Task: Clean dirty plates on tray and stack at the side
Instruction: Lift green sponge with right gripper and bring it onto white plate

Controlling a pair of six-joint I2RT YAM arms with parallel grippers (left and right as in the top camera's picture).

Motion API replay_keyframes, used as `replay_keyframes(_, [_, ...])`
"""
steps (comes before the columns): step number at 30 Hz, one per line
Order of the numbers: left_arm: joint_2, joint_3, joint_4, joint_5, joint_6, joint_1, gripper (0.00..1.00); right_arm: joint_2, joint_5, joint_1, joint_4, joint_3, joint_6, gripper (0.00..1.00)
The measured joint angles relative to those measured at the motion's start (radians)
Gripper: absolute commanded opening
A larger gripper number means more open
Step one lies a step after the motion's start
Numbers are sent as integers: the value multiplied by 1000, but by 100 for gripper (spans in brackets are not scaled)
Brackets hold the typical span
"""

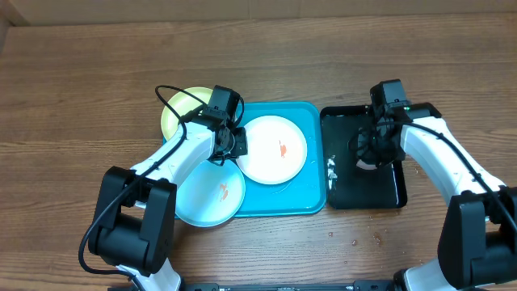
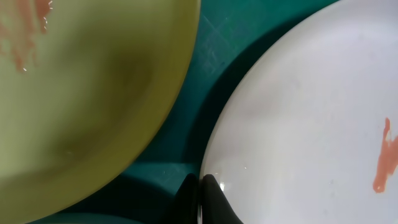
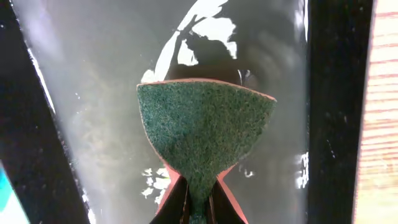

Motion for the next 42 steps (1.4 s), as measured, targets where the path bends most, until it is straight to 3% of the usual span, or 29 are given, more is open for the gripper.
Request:
replay_keyframes(14, [0, 0, 6, 0, -16, 0, 4, 1, -96, 0, -188, 237, -18, 4])
replay_keyframes(25, [0, 0, 7, 0, -16, 0, 4, 1, -315, 90, -122, 288, 6, 4])
replay_keyframes(36, [0, 0, 6, 0, -16, 0, 4, 29, -94, 434, -10, 288, 124, 4])
replay_keyframes(42, [0, 0, -2, 0, -16, 0, 4, 109, 29, 506, 35, 288, 164, 4])
